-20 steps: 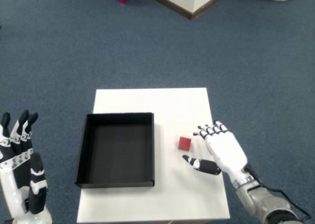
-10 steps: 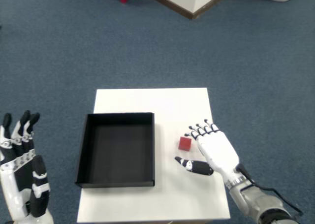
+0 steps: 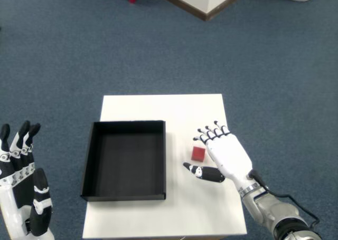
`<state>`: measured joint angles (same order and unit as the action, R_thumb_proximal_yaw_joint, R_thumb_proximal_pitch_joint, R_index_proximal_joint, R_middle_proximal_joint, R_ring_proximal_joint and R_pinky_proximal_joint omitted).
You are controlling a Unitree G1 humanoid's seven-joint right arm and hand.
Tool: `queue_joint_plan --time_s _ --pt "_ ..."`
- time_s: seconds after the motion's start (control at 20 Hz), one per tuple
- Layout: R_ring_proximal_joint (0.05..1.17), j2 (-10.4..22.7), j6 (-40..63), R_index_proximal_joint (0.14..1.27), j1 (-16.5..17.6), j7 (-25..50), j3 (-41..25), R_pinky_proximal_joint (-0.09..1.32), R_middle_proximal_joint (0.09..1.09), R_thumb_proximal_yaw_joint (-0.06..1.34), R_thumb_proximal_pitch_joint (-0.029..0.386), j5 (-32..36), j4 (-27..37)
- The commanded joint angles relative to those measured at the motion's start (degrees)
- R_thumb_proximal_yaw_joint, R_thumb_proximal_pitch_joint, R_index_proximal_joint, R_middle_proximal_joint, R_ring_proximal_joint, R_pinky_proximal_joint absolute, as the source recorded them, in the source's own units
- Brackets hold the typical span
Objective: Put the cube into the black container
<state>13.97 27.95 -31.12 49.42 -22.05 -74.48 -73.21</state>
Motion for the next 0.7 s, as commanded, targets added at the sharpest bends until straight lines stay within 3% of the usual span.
queue_joint_plan --time_s 0.05,0.7 --pt "0.27 0.92 -1.14 0.51 -3.78 0.56 0.6 0.13 0.29 0.38 0.011 0.96 2.34" --pt "0.27 0.74 -2.69 0.56 -4.62 -1.15 1.11 0.12 0.28 0.46 0.045 1.23 -1.06"
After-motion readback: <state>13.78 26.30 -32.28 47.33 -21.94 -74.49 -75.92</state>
